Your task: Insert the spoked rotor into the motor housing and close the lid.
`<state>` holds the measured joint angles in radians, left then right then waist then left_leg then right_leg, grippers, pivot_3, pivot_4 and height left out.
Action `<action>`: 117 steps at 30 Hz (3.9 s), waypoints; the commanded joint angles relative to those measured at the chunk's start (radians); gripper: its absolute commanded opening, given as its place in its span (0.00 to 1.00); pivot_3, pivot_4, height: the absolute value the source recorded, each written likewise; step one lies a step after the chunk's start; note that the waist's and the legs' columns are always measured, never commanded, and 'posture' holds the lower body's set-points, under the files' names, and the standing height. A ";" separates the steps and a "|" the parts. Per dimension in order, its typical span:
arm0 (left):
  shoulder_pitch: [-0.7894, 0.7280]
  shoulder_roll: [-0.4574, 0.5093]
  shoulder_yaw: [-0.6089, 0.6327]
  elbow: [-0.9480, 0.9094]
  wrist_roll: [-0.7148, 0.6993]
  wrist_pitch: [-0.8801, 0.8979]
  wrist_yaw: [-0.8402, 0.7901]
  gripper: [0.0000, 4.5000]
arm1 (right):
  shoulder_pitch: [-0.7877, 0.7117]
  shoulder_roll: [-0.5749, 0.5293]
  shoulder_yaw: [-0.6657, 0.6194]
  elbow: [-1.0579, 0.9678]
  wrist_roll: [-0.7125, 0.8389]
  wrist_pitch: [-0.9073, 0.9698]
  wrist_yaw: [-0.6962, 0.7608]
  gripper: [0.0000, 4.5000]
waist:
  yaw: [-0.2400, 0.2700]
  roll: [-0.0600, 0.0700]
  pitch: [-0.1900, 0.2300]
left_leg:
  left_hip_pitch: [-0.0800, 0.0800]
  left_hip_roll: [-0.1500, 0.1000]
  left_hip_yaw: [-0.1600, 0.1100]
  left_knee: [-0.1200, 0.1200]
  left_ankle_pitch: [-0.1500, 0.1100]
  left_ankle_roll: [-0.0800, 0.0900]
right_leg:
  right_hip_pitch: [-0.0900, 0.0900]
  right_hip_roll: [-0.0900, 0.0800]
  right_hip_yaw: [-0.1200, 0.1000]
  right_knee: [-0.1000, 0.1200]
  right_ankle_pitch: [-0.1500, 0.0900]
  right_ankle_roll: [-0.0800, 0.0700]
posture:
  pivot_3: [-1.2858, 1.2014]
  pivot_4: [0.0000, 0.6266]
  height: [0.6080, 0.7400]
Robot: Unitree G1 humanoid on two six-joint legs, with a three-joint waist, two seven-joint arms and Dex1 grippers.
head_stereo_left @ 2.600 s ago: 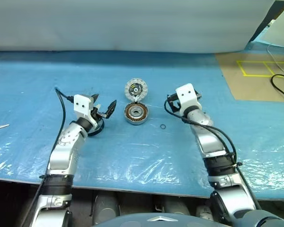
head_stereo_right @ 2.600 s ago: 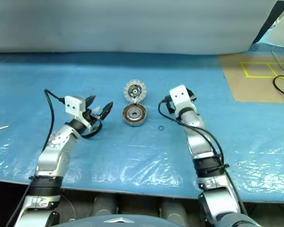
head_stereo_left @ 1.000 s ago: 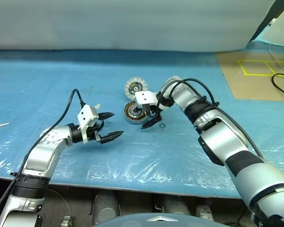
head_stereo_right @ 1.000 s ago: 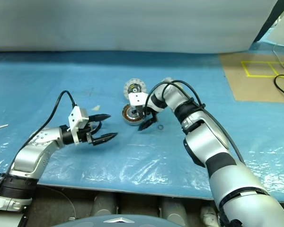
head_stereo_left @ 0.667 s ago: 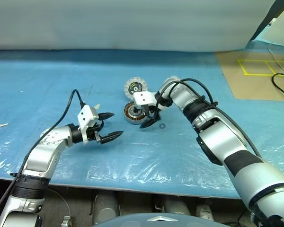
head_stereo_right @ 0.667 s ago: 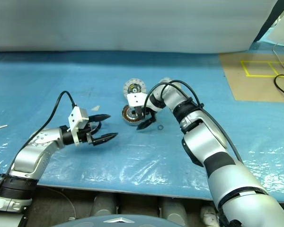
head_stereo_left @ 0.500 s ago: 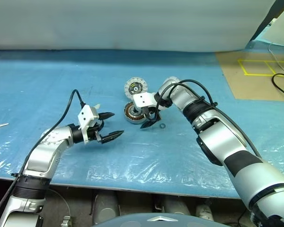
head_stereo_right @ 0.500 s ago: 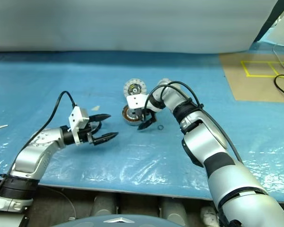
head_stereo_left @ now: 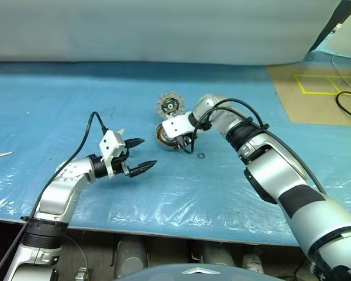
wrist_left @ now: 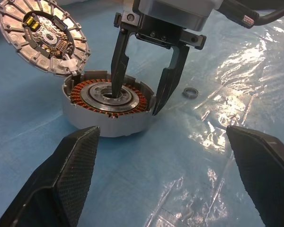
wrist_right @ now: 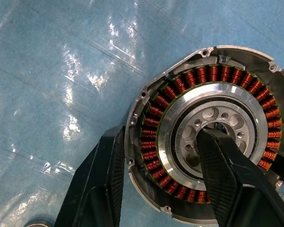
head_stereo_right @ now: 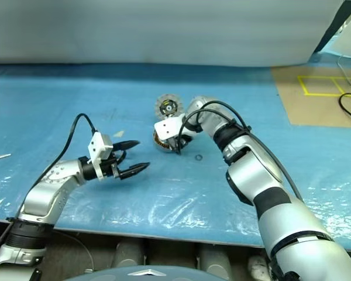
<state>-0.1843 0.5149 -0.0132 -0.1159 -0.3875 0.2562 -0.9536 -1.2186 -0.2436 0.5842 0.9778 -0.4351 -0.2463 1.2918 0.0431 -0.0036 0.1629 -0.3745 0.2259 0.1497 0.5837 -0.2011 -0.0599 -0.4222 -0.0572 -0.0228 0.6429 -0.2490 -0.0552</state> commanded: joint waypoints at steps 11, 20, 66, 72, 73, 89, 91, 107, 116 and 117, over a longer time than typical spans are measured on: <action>-0.003 0.022 0.021 -0.020 -0.027 -0.002 -0.018 1.00 | 0.088 -0.073 -0.018 -0.468 0.130 0.270 0.311 0.43 | 0.001 0.000 0.000 | -0.003 0.000 0.000 -0.001 0.000 0.000 | -0.001 0.000 -0.001 -0.001 0.001 0.001 | 0.52 0.24 1.00; -0.027 0.028 0.005 0.008 -0.027 0.003 -0.043 1.00 | 0.145 -0.230 0.145 -0.837 0.285 0.605 0.323 0.43 | 0.002 -0.001 0.001 | -0.001 0.000 0.000 -0.001 0.001 -0.002 | -0.001 0.000 0.000 -0.001 0.001 0.001 | 0.52 0.24 1.00; -0.085 0.030 -0.021 0.066 -0.023 0.013 -0.101 1.00 | -0.036 -0.410 0.081 -1.113 0.772 1.066 0.318 0.92 | 0.026 -0.001 0.000 | 0.005 -0.002 0.000 -0.003 -0.001 -0.006 | 0.005 0.000 0.002 -0.002 0.002 0.004 | 0.52 0.24 1.00; -0.030 0.067 -0.003 -0.066 -0.084 0.081 -0.119 1.00 | 0.273 -0.527 -0.140 -1.160 0.666 0.805 0.060 0.92 | 0.034 -0.002 -0.001 | 0.006 -0.002 0.000 -0.002 -0.001 -0.006 | 0.006 0.000 0.002 -0.002 0.002 0.004 | 0.52 0.24 1.00; -0.010 0.073 0.001 -0.096 -0.098 0.086 -0.121 1.00 | 0.332 -0.534 -0.185 -1.181 0.670 0.809 0.017 0.92 | 0.034 -0.002 0.000 | 0.006 -0.002 0.000 -0.003 -0.001 -0.006 | 0.006 0.000 0.002 -0.002 0.003 0.004 | 0.52 0.24 1.00; 0.147 0.038 -0.004 -0.244 -0.104 0.043 -0.030 1.00 | 0.987 -0.332 -0.480 -1.400 0.656 0.944 -0.588 0.92 | 0.026 0.000 0.000 | 0.019 -0.003 0.001 -0.006 -0.001 -0.006 | 0.014 0.001 0.006 -0.005 0.000 0.005 | 0.52 0.24 1.00; 0.154 0.034 -0.010 -0.241 -0.093 0.033 -0.026 1.00 | 0.994 -0.301 -0.468 -1.371 0.649 0.939 -0.617 0.92 | 0.026 0.000 0.000 | 0.023 -0.003 0.002 -0.006 -0.001 -0.006 | 0.017 0.001 0.008 -0.006 -0.002 0.009 | 0.52 0.24 1.00; 0.233 0.090 -0.002 -0.239 -0.075 0.001 -0.031 1.00 | 1.031 -0.267 -0.407 -1.148 0.532 0.762 -0.691 0.92 | 0.026 0.000 0.000 | 0.021 -0.005 0.004 -0.019 -0.002 -0.008 | 0.018 0.003 0.009 -0.020 0.000 0.013 | 0.52 0.24 1.00; 0.226 0.075 -0.005 -0.220 -0.065 -0.019 -0.019 1.00 | 1.064 -0.275 -0.371 -1.162 0.514 0.726 -0.678 0.50 | 0.025 0.000 0.000 | 0.025 -0.005 0.004 -0.019 -0.002 -0.008 | 0.021 0.003 0.009 -0.020 -0.002 0.011 | 0.52 0.24 1.00; 0.225 0.074 -0.006 -0.217 -0.064 -0.021 -0.019 1.00 | 1.065 -0.275 -0.371 -1.161 0.513 0.724 -0.679 0.42 | 0.025 0.000 0.000 | 0.025 -0.004 0.004 -0.019 -0.002 -0.008 | 0.022 0.003 0.009 -0.020 -0.002 0.011 | 0.52 0.24 1.00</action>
<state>0.0457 0.5895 -0.0268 -0.3229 -0.4523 0.2567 -0.9729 -0.1688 -0.5077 0.2086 -0.1752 0.0982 0.4750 0.6120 0.0683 -0.0037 0.1630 -0.3491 0.2214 0.1532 0.5650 -0.2031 -0.0679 -0.4004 -0.0545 -0.0134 0.6225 -0.2506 -0.0446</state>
